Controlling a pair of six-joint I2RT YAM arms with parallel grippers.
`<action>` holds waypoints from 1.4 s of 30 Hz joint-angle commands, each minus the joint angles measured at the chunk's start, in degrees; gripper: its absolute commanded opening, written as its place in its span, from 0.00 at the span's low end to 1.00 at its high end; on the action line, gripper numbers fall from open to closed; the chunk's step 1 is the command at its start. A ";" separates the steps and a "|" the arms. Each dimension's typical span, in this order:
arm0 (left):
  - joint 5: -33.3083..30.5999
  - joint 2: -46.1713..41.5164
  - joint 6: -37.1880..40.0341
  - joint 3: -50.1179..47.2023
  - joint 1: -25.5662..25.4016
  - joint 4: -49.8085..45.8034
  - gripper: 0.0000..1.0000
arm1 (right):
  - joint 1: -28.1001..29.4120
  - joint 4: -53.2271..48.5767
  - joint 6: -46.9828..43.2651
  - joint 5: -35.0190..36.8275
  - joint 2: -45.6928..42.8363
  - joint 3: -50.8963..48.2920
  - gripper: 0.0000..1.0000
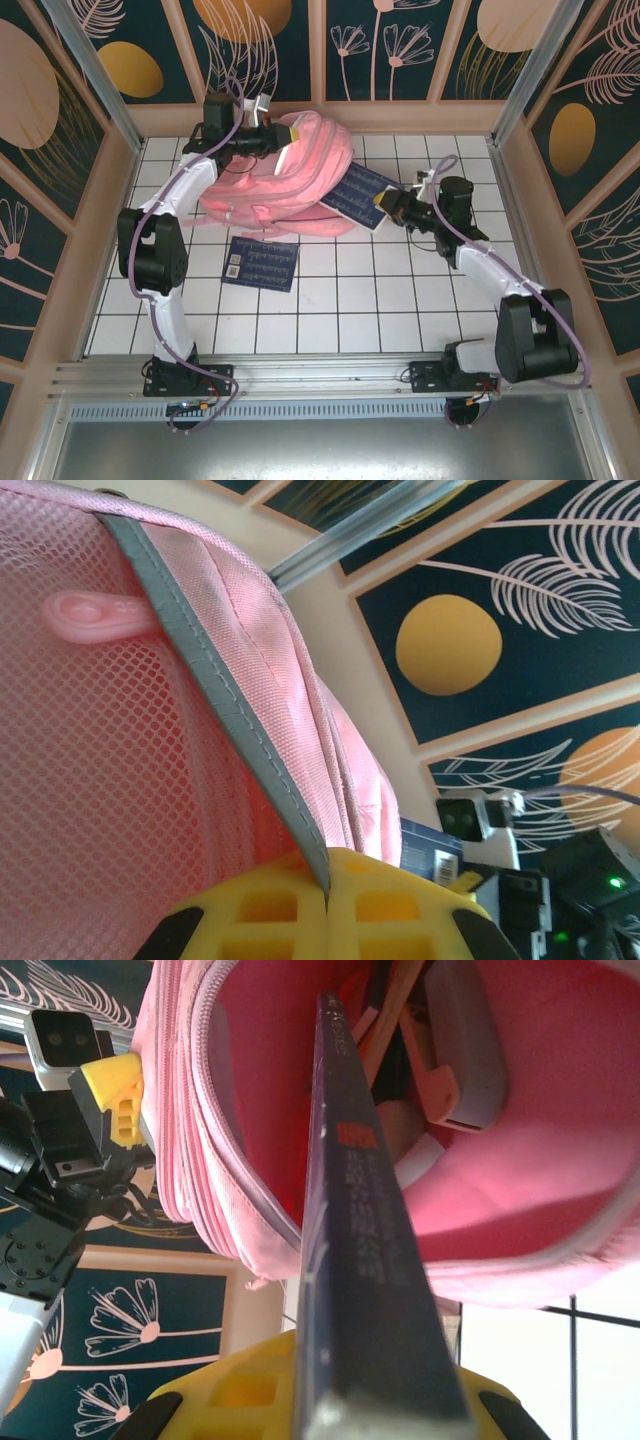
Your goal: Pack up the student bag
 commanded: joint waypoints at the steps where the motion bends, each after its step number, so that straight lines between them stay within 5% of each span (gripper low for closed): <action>1: 7.58 -6.73 -2.84 -0.29 -0.30 11.77 0.00 | 2.10 9.21 5.35 -1.88 3.11 4.19 0.00; 6: 9.04 -9.07 -4.09 -2.20 -0.29 14.92 0.00 | 6.12 15.07 9.61 -1.23 9.60 10.15 0.00; 19: 10.47 -9.96 -6.79 -3.88 -0.22 20.84 0.00 | 14.57 10.99 15.53 10.42 31.80 29.57 0.00; 24: 10.58 -9.86 -7.94 -4.01 -0.21 22.32 0.00 | 18.41 3.50 11.52 15.41 40.48 40.97 0.00; 31: 11.00 -8.69 -11.77 -5.72 -0.05 28.04 0.00 | 22.70 1.29 12.34 20.18 50.40 51.66 0.20; 35: 10.76 -7.98 -15.46 -6.48 0.59 32.38 0.00 | 23.64 4.96 14.99 22.62 52.52 51.78 0.40; 40: 9.97 -7.98 -20.17 -8.46 2.23 38.12 0.00 | 23.30 13.05 13.56 25.79 47.98 45.54 0.87; 42: 9.95 -7.84 -21.99 -9.03 2.73 40.56 0.00 | 22.79 14.18 10.84 26.06 45.49 44.00 0.88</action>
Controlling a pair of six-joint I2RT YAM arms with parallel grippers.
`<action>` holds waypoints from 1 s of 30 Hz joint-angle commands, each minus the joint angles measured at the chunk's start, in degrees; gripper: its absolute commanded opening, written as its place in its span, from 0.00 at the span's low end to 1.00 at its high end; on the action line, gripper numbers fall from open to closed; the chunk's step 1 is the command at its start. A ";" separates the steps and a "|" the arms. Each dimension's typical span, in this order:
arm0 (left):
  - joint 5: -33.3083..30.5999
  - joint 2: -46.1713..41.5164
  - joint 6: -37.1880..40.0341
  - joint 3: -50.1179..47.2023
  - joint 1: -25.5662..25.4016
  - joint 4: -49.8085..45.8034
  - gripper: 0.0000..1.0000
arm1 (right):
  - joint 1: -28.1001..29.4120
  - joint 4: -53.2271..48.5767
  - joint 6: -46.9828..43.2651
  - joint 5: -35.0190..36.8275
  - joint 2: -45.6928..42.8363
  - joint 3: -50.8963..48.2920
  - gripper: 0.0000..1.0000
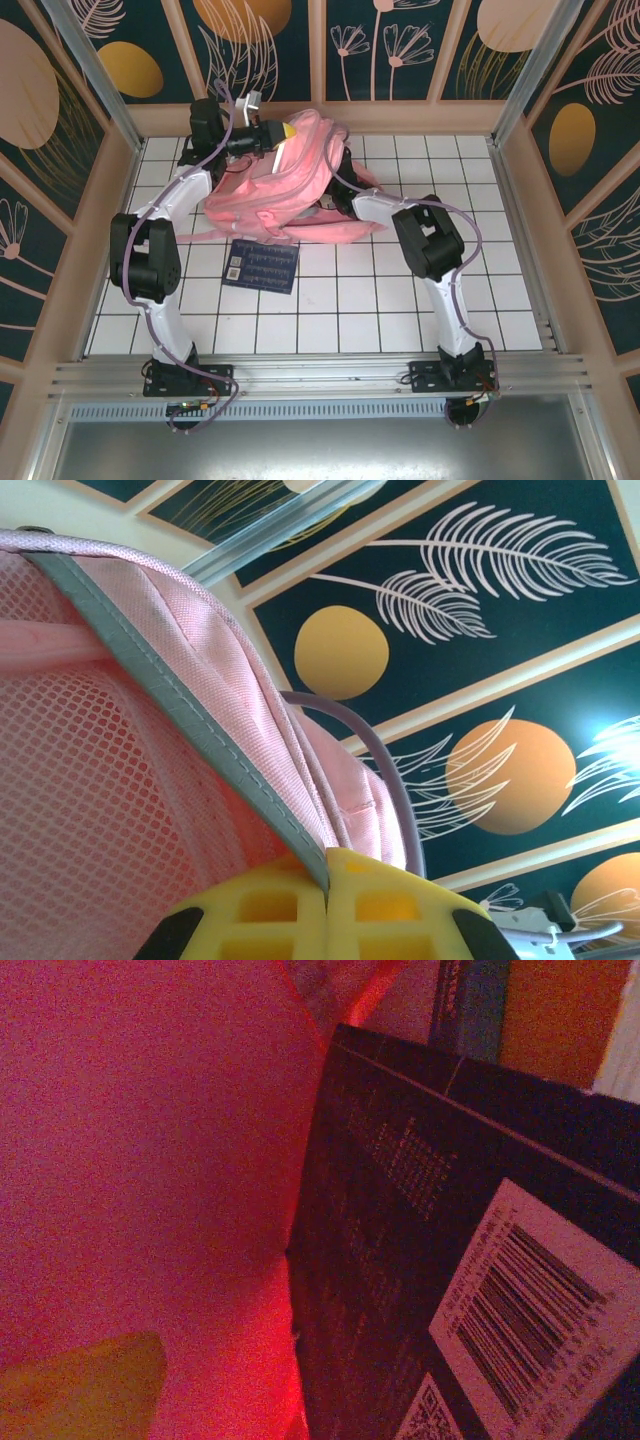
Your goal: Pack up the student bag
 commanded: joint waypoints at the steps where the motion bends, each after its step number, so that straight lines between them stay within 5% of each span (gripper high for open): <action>1: 2.16 -3.37 -4.45 1.14 1.07 16.29 0.00 | -0.15 6.67 -4.19 2.27 -6.38 -2.95 0.88; 11: 0.44 -3.14 -4.56 1.08 1.98 14.84 0.00 | -1.37 10.45 -7.93 0.55 -15.51 -12.16 0.87; 18: -0.75 -4.04 -2.63 0.85 2.31 12.07 0.00 | -1.81 -5.34 -16.04 0.89 -22.77 -15.41 0.86; 25: -3.39 -4.14 -1.90 -0.72 2.39 9.68 0.02 | -3.98 -8.63 -20.03 10.25 -39.15 -30.92 0.75; 30: -7.77 -4.30 2.12 -3.60 1.39 3.72 0.10 | -5.54 -11.25 -22.09 23.89 -57.22 -45.47 0.74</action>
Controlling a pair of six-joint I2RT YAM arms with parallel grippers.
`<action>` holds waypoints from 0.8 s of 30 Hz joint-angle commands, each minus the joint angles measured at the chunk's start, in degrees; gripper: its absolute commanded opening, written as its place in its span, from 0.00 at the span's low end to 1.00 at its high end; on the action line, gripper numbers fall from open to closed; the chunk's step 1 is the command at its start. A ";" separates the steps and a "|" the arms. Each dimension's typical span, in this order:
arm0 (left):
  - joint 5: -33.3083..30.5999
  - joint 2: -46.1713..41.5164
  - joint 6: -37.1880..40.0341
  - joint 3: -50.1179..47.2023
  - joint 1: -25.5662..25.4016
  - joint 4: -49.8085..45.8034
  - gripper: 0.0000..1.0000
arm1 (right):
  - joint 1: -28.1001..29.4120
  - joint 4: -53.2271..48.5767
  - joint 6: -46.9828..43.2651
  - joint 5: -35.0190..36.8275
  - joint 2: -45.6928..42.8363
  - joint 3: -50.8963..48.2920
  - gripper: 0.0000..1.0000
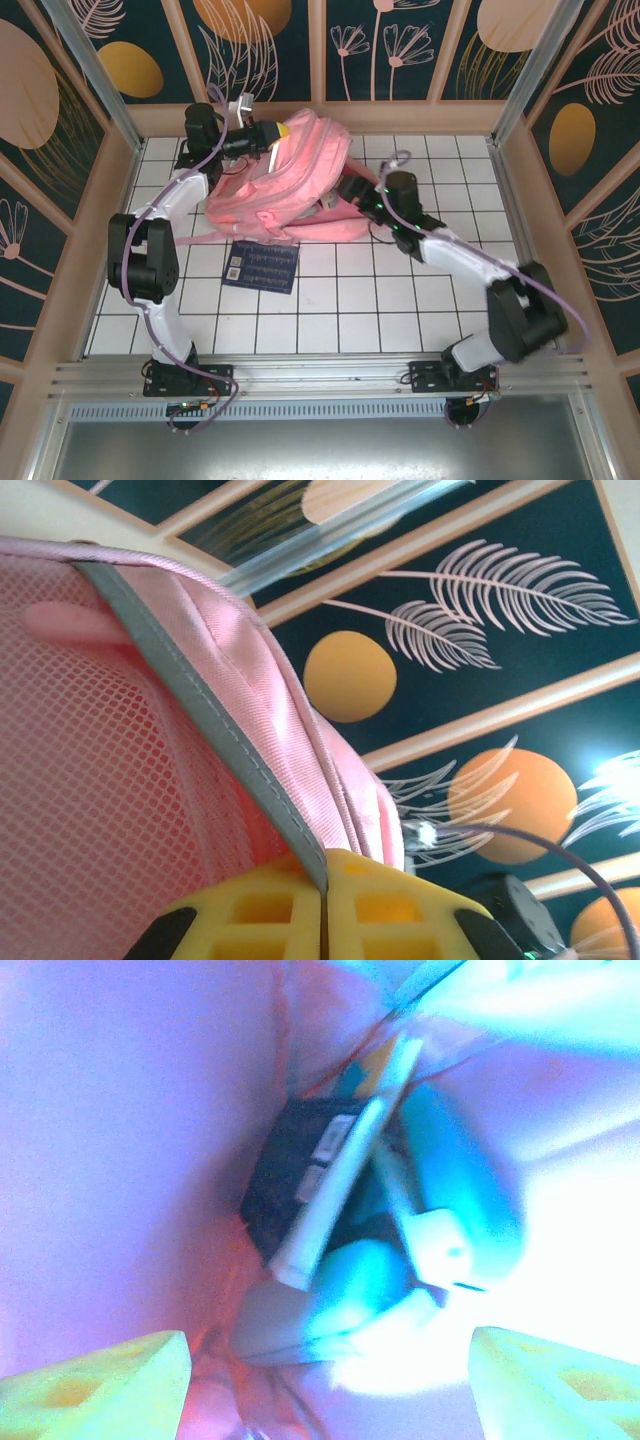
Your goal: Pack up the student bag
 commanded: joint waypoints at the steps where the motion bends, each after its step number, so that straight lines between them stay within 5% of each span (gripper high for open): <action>1: -5.11 -2.86 3.97 -0.91 -1.05 1.56 0.08 | -1.16 -1.46 -2.92 13.15 -12.36 -7.09 0.73; 5: -6.42 1.42 9.60 1.88 -7.02 -6.62 0.10 | -1.78 -5.62 -6.23 17.51 -22.59 -12.04 0.72; 12: -13.99 1.57 18.90 7.57 -9.56 -22.91 0.37 | 0.54 -14.15 -13.75 13.58 -26.32 -10.16 0.73; 17: -29.88 -10.04 23.81 2.28 -8.60 -33.43 0.58 | 5.00 -15.34 -18.18 13.10 -26.61 -8.90 0.72; 21: -34.43 -23.01 19.90 -10.90 -6.38 -31.41 0.61 | 8.51 -16.47 -21.19 12.67 -23.84 -6.57 0.72; 24: -40.77 -31.31 16.04 -20.49 -6.14 -34.42 0.61 | 10.53 -13.59 -24.14 3.50 -19.55 -4.79 0.70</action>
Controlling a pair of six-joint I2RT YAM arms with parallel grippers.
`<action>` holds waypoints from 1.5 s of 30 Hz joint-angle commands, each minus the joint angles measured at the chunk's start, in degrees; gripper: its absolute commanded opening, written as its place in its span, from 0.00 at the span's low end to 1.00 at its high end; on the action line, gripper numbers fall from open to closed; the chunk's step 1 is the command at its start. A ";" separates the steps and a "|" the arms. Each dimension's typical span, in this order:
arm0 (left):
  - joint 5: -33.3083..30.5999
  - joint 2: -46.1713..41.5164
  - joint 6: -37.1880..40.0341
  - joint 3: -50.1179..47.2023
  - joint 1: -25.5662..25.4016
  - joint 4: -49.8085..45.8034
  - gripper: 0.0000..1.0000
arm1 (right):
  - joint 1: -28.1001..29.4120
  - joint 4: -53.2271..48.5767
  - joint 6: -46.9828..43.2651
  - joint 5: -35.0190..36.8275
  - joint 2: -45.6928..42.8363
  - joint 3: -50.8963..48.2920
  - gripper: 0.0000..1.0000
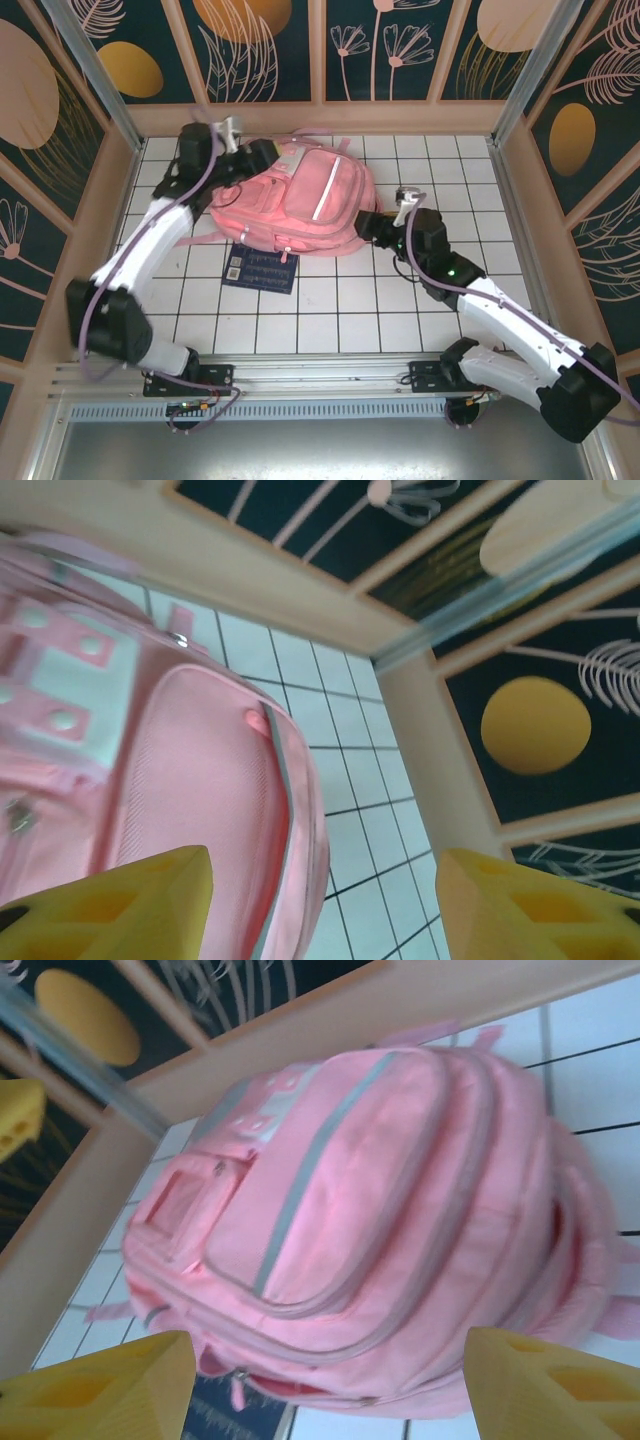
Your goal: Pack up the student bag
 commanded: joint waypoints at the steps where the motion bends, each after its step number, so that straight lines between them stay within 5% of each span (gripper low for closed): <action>1: -9.58 -5.79 -4.50 -9.46 -0.24 -6.31 0.62 | 3.24 1.90 -6.85 -9.70 5.46 4.15 0.69; 6: -18.38 -10.42 -9.67 -20.58 0.65 -16.93 0.62 | 11.68 -6.02 -13.76 -12.35 24.11 16.21 0.56; 13: -21.82 -8.97 -10.30 -31.09 8.20 -14.61 0.64 | 18.06 -12.66 -14.42 -16.98 46.02 32.29 0.28; 15: -24.02 -10.49 -10.37 -32.17 8.69 -13.59 0.64 | 19.75 -15.64 -14.02 -15.75 51.92 38.19 0.11; 21: -29.61 -14.44 -8.15 -29.61 8.90 -15.27 0.64 | 22.71 -26.07 -12.42 -8.75 65.77 53.16 0.00; 32: -28.52 -17.96 -4.03 -28.65 8.85 -13.55 0.64 | 22.86 -27.55 -12.84 -12.59 67.80 46.55 0.00; 41: -24.75 -16.25 -3.53 -29.43 8.89 -10.01 0.63 | 22.99 -24.86 -12.65 -13.57 55.26 26.77 0.00; 45: -17.62 -13.29 -3.38 -30.17 8.74 -6.99 0.60 | 22.53 -25.06 -12.92 -11.54 47.44 18.46 0.00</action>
